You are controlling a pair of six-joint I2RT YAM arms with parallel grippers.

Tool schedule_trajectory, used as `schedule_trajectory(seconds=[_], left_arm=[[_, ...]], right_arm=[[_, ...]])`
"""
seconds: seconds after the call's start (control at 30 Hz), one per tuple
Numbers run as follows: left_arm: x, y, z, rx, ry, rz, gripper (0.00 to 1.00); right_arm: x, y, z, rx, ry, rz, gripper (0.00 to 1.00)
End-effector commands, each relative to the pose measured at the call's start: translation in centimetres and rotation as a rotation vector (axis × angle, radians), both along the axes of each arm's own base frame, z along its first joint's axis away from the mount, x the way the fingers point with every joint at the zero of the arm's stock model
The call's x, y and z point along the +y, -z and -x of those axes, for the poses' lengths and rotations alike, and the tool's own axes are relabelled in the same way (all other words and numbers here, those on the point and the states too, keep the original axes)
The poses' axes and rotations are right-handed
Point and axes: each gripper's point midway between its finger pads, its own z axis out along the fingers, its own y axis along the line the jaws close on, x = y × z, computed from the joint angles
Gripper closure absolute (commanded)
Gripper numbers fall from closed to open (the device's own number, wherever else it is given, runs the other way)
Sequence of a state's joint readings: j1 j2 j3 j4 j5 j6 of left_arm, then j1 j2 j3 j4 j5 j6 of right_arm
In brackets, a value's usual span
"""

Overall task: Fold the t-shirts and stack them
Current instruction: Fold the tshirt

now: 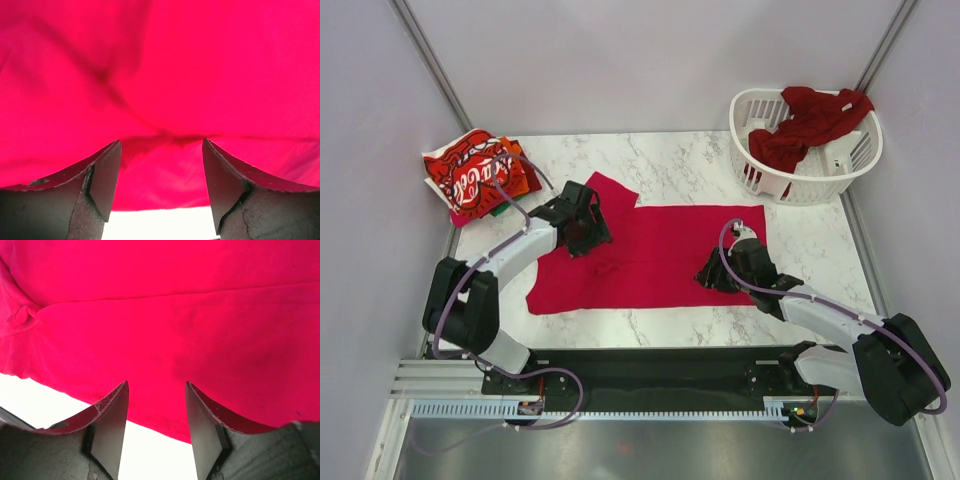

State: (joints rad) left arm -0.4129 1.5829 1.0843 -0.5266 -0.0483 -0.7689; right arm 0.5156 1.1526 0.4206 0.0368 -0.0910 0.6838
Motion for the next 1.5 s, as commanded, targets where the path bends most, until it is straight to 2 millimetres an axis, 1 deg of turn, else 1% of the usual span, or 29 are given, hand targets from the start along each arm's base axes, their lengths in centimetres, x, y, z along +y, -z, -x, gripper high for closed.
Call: schedule_trajectory(seconds=[0.0, 0.03, 0.13, 0.17, 0.27, 0.43, 0.57, 0.73, 0.83, 0.87, 0.93, 0.97, 1.03, 1.07, 1.17, 1.37, 1.47], left_arm=[[0.6, -0.7, 2.1, -0.009, -0.031, 0.031, 0.28], [0.8, -0.2, 3.0, 0.005, -0.032, 0.030, 0.29], [1.3, 0.6, 3.9, 0.021, -0.046, 0.026, 0.30], [1.5, 1.2, 4.4, 0.035, -0.051, 0.023, 0.30], [1.4, 2.1, 4.8, 0.051, -0.049, 0.030, 0.31], [1.1, 3.0, 4.9, 0.073, -0.046, 0.036, 0.33], [0.7, 3.4, 4.5, 0.069, -0.047, 0.053, 0.34], [0.6, 4.4, 4.4, 0.090, -0.051, 0.048, 0.38], [0.6, 4.5, 4.3, 0.090, -0.052, 0.049, 0.41], [0.6, 4.6, 4.2, 0.087, -0.053, 0.049, 0.45], [0.6, 4.6, 4.0, 0.084, -0.053, 0.046, 0.50], [0.5, 4.6, 4.0, 0.084, -0.053, 0.046, 0.62], [0.5, 4.5, 3.8, 0.080, -0.053, 0.048, 0.72], [0.4, 4.5, 3.7, 0.080, -0.051, 0.049, 0.85], [0.1, 4.0, 3.2, 0.065, -0.032, 0.050, 0.98], [-0.4, 2.8, 1.9, 0.029, -0.004, 0.050, 0.98], [-0.8, 1.7, 0.4, -0.006, 0.035, 0.037, 0.98]], right_arm=[[0.7, -0.3, -0.4, -0.020, -0.024, -0.016, 0.43], [0.8, -0.4, -0.4, -0.021, -0.026, -0.016, 0.42], [0.7, -0.4, -0.4, -0.023, -0.028, -0.015, 0.38], [0.7, -0.4, -0.4, -0.024, -0.027, -0.016, 0.36], [0.7, -0.4, -0.4, -0.022, -0.026, -0.016, 0.35], [0.8, -0.3, -0.4, -0.019, -0.028, -0.016, 0.34], [0.8, -0.3, -0.4, -0.019, -0.029, -0.013, 0.34], [0.8, -0.1, -0.3, -0.014, -0.029, -0.013, 0.34], [0.8, -0.1, -0.4, -0.014, -0.028, -0.013, 0.33], [0.8, -0.1, -0.3, -0.014, -0.030, -0.012, 0.33], [0.8, -0.2, -0.4, -0.016, -0.029, -0.013, 0.33], [0.8, -0.2, -0.4, -0.014, -0.029, -0.013, 0.33], [0.8, -0.2, -0.4, -0.015, -0.031, -0.011, 0.33], [0.8, -0.1, -0.4, -0.013, -0.030, -0.011, 0.34], [0.8, -0.1, -0.4, -0.013, -0.030, -0.011, 0.34], [0.8, -0.1, -0.4, -0.012, -0.031, -0.010, 0.33], [0.8, -0.1, -0.3, -0.013, -0.031, -0.012, 0.33]])
